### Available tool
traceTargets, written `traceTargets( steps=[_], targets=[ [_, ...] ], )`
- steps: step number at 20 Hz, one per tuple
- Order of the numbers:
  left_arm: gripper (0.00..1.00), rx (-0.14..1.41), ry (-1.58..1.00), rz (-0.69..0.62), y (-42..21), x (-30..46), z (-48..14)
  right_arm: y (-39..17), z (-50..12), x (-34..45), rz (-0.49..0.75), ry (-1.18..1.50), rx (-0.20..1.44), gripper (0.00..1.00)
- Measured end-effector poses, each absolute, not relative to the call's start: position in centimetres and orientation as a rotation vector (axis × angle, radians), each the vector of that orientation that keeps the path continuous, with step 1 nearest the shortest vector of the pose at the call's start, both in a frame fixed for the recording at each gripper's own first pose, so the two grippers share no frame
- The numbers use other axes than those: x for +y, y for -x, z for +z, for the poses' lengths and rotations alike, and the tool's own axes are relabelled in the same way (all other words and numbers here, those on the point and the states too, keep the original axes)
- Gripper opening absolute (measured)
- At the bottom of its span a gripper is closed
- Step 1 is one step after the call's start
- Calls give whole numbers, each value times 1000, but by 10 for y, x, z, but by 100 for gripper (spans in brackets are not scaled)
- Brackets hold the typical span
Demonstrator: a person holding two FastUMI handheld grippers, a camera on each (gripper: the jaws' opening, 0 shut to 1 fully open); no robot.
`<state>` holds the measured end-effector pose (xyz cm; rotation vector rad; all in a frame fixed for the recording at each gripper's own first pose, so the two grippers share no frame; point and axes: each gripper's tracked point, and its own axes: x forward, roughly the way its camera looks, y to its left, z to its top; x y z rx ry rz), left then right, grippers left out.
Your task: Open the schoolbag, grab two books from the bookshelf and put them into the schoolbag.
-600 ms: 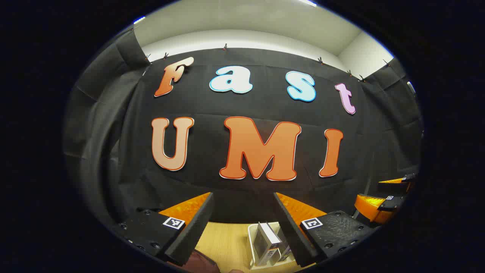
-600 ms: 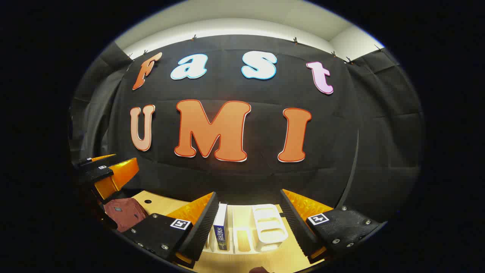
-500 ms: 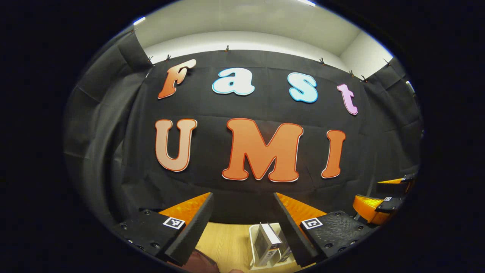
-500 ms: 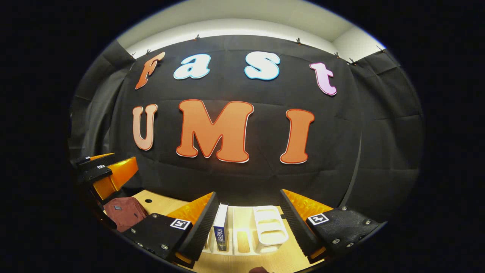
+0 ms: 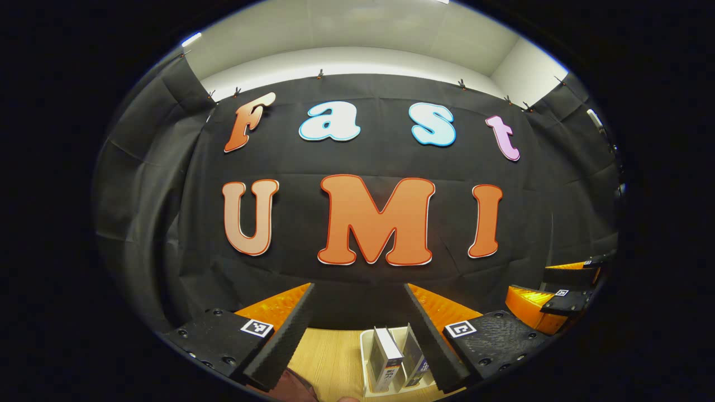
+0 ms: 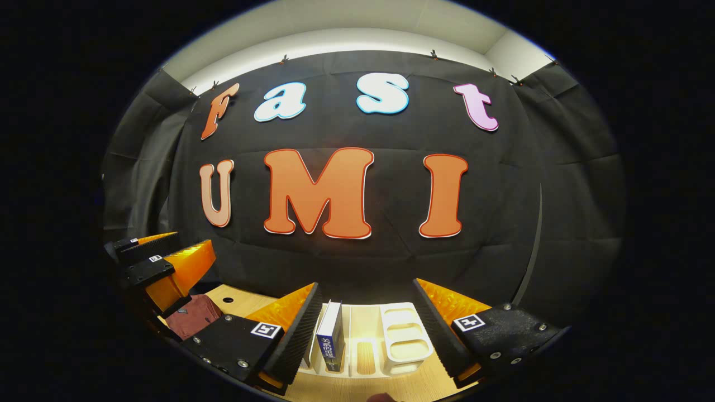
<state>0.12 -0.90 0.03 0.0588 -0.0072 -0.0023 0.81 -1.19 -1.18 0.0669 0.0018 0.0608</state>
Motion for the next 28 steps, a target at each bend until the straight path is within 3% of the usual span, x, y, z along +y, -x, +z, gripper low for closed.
traceTargets(
  steps=[28],
  targets=[
    [95, 23, -66, 68, 3, 4, -7, -22, -21, -8, 74, -61, 21, 96]
  ],
)
